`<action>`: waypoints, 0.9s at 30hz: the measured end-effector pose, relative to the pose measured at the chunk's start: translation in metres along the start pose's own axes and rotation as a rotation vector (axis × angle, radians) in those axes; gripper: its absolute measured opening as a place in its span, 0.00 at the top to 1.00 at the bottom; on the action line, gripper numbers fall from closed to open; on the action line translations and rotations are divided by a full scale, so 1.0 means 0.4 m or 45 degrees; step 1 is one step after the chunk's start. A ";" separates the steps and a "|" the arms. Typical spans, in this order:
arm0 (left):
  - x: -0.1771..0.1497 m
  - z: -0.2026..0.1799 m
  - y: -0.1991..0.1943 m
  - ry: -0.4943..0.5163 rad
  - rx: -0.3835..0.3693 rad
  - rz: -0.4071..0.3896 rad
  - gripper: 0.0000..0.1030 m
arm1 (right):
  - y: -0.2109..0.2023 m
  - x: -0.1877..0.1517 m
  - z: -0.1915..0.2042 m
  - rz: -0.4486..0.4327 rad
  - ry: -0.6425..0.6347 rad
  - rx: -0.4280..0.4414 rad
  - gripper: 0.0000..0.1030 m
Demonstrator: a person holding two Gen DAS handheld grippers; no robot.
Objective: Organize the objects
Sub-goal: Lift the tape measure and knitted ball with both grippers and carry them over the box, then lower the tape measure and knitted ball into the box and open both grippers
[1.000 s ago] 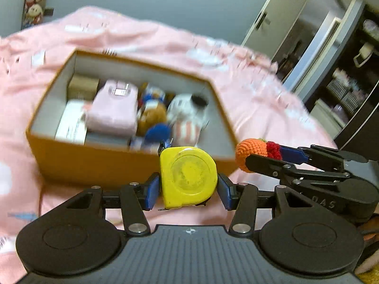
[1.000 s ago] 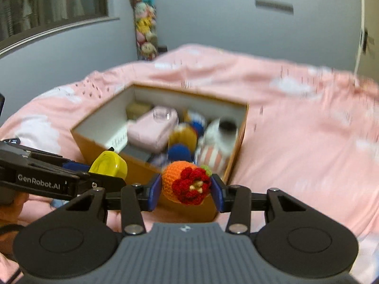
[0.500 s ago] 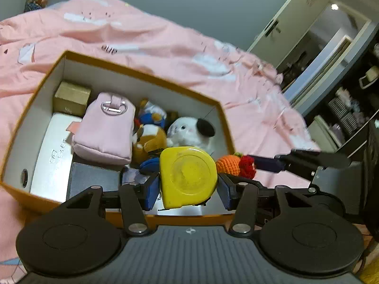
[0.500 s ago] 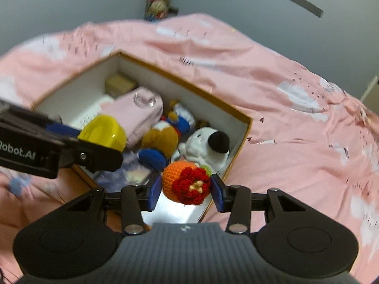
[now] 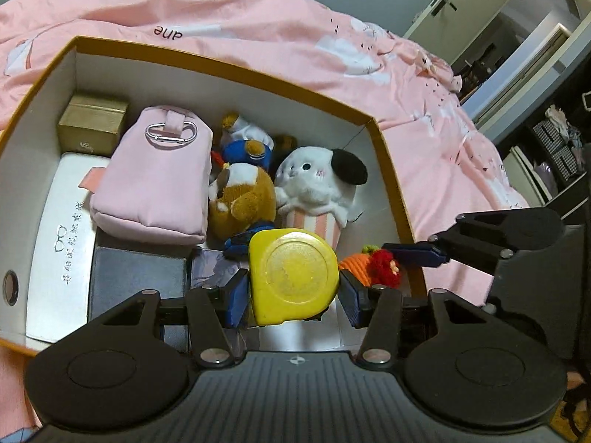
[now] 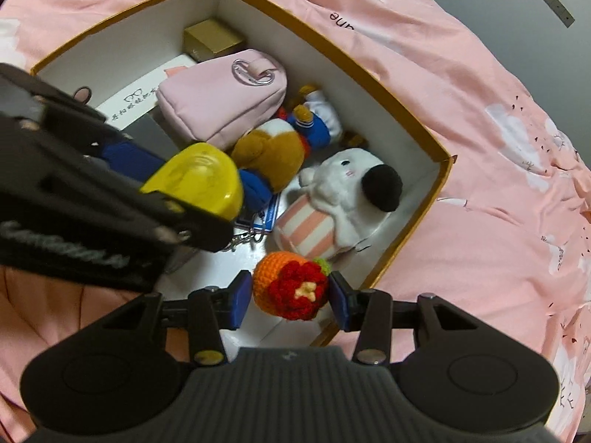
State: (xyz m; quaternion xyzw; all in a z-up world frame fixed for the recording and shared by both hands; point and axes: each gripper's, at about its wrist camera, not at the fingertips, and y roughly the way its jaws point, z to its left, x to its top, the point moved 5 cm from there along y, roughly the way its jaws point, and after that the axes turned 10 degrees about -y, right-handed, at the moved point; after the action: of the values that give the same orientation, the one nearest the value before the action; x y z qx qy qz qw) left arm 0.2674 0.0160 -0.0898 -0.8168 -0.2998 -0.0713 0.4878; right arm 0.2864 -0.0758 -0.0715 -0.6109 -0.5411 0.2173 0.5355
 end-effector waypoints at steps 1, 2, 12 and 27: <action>0.001 -0.001 0.004 0.004 0.005 0.005 0.43 | -0.003 -0.002 -0.001 -0.001 0.007 0.011 0.54; 0.001 -0.001 0.008 0.008 0.010 0.010 0.43 | -0.006 -0.003 -0.002 -0.004 0.014 0.025 0.54; 0.016 -0.004 0.032 0.038 -0.003 0.082 0.43 | -0.081 -0.004 -0.016 -0.124 0.037 -0.040 0.49; 0.006 -0.047 0.134 0.122 0.082 0.299 0.43 | -0.110 -0.068 -0.119 -0.265 0.249 -0.261 0.49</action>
State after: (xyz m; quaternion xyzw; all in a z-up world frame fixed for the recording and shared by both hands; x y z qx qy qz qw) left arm 0.3027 -0.0170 -0.1194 -0.8258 -0.1807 -0.0430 0.5325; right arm 0.2990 -0.1270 -0.0254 -0.6212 -0.5661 0.0441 0.5401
